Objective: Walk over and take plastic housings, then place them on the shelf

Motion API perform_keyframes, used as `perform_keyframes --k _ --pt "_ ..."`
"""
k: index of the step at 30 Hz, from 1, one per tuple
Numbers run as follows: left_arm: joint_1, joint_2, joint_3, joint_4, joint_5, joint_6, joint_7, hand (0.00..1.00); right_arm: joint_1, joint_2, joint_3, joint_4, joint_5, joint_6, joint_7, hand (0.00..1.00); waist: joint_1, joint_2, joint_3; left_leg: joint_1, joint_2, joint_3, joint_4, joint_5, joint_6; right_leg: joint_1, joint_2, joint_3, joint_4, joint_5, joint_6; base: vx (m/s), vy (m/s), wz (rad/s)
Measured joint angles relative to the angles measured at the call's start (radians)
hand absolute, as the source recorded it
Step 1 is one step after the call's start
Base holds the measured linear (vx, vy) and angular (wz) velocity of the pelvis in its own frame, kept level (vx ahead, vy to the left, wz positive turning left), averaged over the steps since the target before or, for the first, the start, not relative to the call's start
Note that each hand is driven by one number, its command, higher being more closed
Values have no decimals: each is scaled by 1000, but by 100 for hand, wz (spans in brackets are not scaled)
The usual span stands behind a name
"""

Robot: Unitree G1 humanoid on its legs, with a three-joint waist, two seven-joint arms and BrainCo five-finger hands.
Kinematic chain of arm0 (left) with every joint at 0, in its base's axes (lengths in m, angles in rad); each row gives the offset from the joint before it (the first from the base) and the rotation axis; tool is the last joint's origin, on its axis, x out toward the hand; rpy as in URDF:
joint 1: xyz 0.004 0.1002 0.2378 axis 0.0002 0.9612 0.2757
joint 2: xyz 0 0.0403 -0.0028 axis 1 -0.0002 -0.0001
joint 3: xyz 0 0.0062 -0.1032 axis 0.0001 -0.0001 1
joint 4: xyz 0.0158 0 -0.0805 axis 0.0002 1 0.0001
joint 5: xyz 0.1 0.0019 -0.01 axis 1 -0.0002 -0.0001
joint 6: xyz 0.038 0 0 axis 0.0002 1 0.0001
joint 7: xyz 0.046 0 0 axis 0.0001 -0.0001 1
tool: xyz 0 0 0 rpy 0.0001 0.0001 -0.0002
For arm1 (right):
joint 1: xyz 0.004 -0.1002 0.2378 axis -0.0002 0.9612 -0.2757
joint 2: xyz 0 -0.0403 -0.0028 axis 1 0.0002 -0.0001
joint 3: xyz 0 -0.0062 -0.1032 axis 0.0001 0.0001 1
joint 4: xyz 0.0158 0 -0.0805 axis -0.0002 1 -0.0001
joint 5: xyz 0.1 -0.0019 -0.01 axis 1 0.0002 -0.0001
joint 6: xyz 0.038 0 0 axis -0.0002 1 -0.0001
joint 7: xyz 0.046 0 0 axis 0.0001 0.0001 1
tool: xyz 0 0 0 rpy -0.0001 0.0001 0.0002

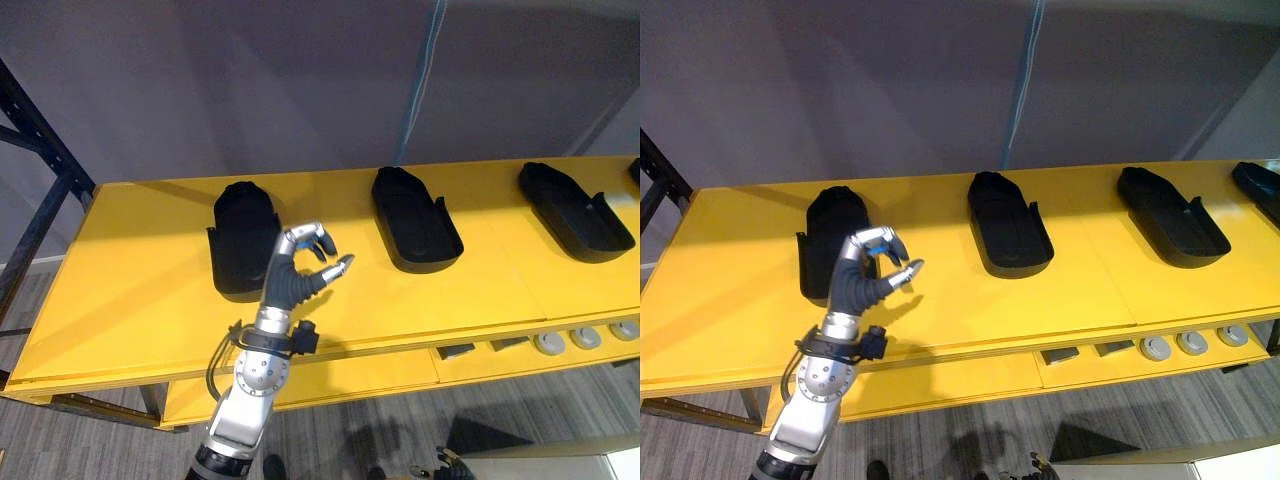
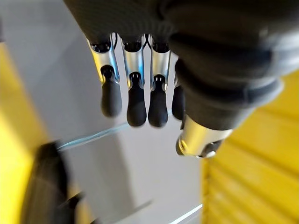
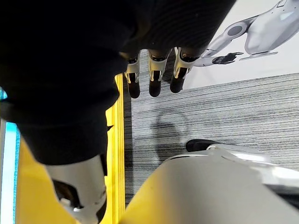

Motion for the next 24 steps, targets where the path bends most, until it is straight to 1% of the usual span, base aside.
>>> perform_keyframes --k 6,10,12,15,19,22,24 --pt "83 11 -2 115 2 11 -44 100 8 1 0 -6 0 0 -2 0 3 0 -5 14 1 4 -3 -1 -1 2 -1 10 -3 0 0 -60 14 -4" --pt "88 14 13 169 18 24 -50 100 14 2 0 -9 0 1 -4 0 13 -2 -7 14 0 4 -3 -2 -2 1 -2 9 -4 -1 1 -32 19 -1" --pt "91 12 30 203 39 30 -47 100 16 3 0 -15 0 1 -4 0 13 -2 -7 14 0 4 -3 -3 -3 2 -2 8 -6 -2 3 0 0 0" --pt "91 9 51 236 42 40 -39 100 17 3 0 -17 0 1 -4 0 13 -3 -8 14 0 4 -3 -4 -5 4 -2 8 -12 -1 2 0 0 0" --pt "90 -2 91 276 59 68 -5 100 16 6 0 -20 -1 1 -5 0 13 -7 -12 12 1 3 -3 -10 -11 10 -1 -2 -19 0 3 42 0 2" --pt "88 -6 107 296 59 76 1 100 15 7 0 -21 -1 2 -5 0 13 -7 -12 11 1 4 -2 -12 -14 11 0 -3 -21 0 3 35 -2 0" --pt "80 -7 116 317 61 80 18 100 13 7 0 -22 -1 2 -5 0 12 -7 -12 11 2 4 -2 -12 -14 13 0 -3 -24 0 3 0 0 0"
